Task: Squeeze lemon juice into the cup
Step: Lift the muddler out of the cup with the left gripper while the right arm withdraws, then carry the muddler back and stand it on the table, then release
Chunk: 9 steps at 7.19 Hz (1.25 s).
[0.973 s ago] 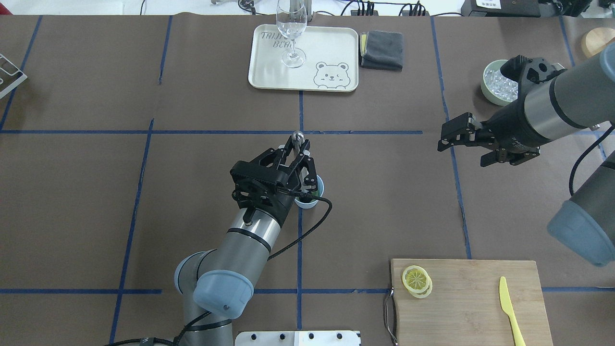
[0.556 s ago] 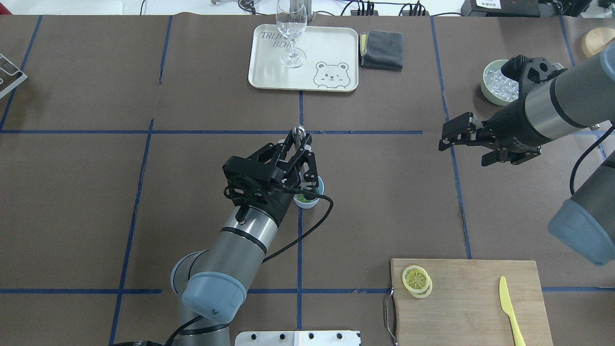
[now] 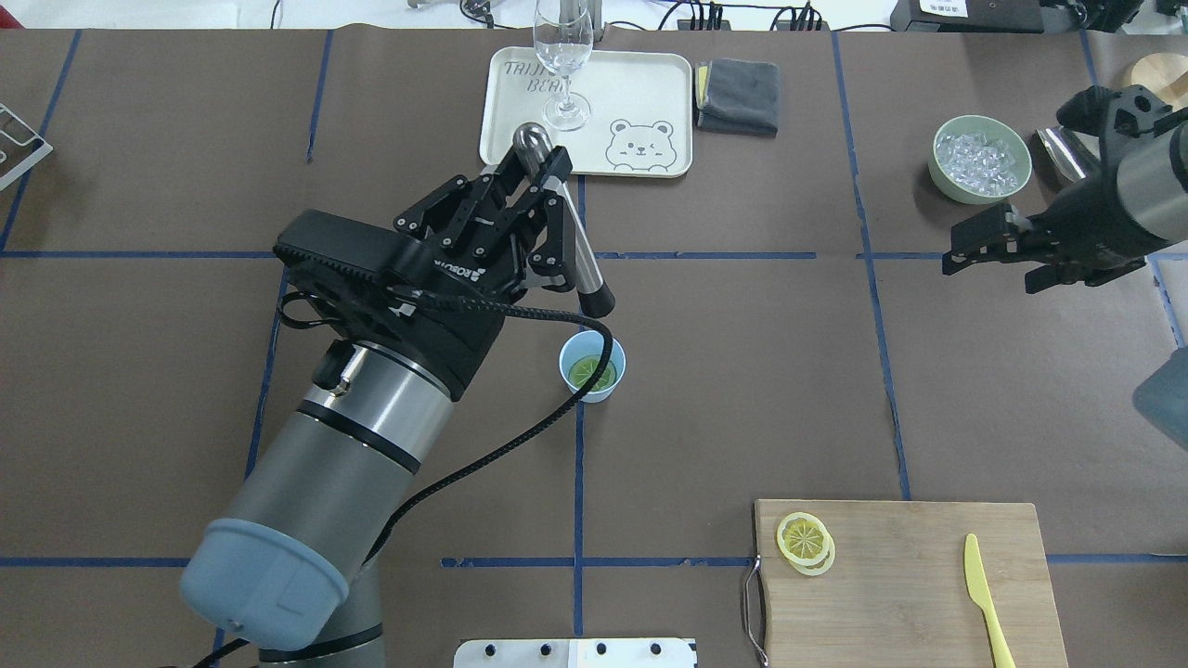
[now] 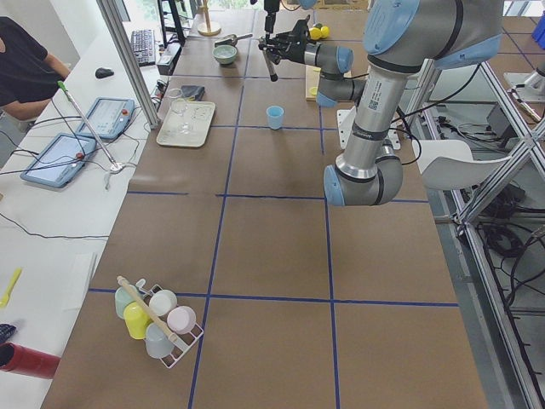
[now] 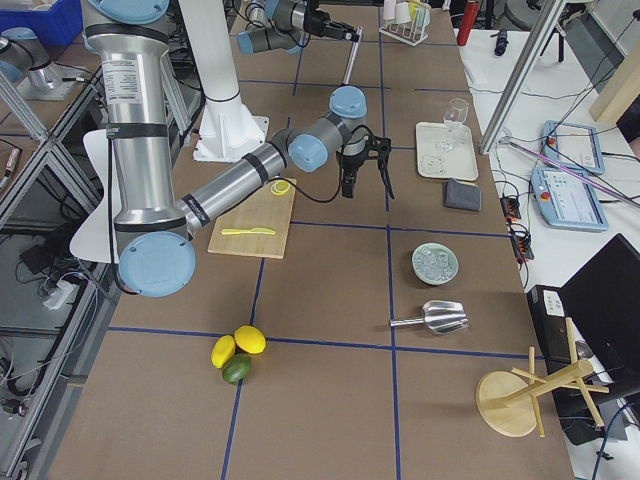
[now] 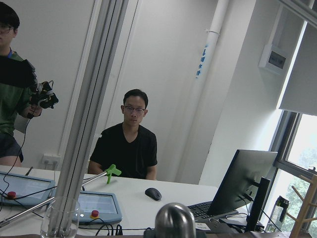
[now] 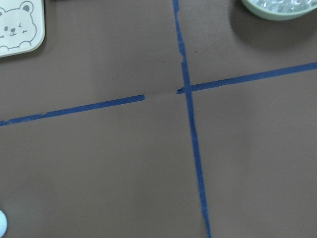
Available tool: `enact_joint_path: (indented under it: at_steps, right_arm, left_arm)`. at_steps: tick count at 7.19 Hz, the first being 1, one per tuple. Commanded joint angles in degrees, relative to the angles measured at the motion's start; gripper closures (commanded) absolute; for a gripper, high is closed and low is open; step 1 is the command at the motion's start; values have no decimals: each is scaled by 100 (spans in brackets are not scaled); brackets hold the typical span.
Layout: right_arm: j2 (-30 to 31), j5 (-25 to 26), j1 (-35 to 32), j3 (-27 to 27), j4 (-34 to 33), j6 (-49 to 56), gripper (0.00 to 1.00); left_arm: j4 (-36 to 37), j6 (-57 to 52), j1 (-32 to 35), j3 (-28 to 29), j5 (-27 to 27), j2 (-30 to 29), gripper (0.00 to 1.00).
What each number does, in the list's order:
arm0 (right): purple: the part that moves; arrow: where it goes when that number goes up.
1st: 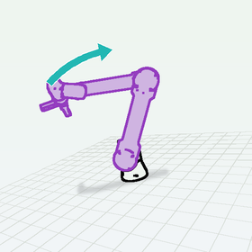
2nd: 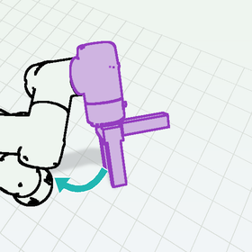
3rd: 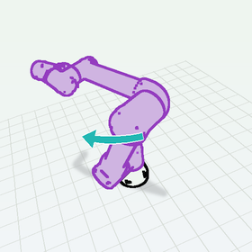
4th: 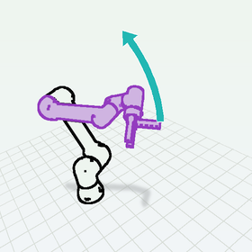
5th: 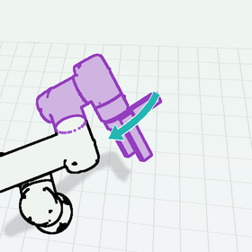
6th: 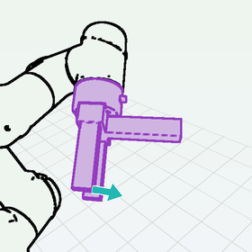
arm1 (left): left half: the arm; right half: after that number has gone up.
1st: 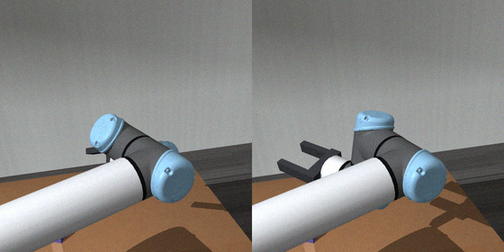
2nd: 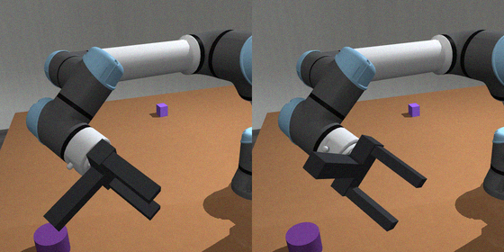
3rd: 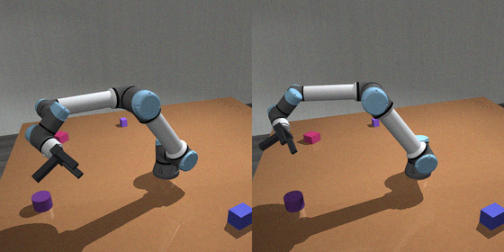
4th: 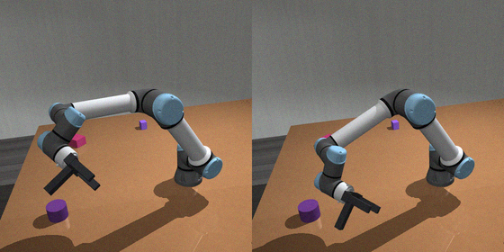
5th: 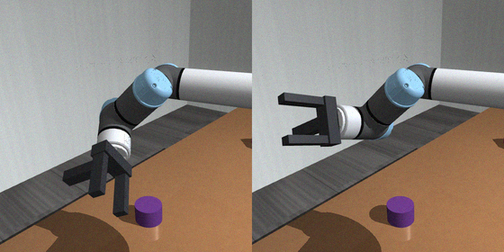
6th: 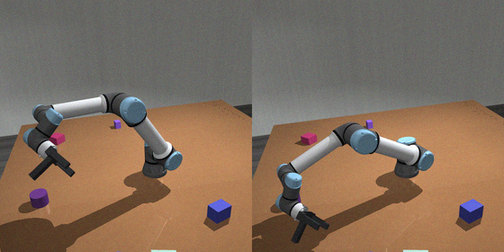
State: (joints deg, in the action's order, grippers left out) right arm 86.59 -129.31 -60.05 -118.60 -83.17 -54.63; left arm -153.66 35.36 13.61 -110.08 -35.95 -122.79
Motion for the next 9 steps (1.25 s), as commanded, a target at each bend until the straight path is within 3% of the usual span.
enact_joint_path:
  at_steps: [1,2,4,5,6,7,9]
  right_arm:
    - [226,-331,-568,328,-6,978,0]
    - [244,-332,-578,346,3,989,0]
    - [226,-288,-561,451,11,998,0]
    - [209,-279,-569,504,20,1128,0]
    - [191,-279,-639,557,12,1295,0]
    - [174,-262,-666,618,11,1410,0]
    - [182,-261,-780,750,11,1752,0]
  left_arm:
    - [11,-21,315,-92,-217,841,100]
    - [20,49,613,-84,-741,1132,100]
    - [360,511,1691,-75,-2486,1878,100]
    - [1111,803,2532,-75,-4227,1978,100]
    - [1876,884,3211,-92,-5593,1970,100]
    - [2614,885,3479,-153,-6677,2196,100]
    - [4397,893,4033,-426,-7895,2707,100]
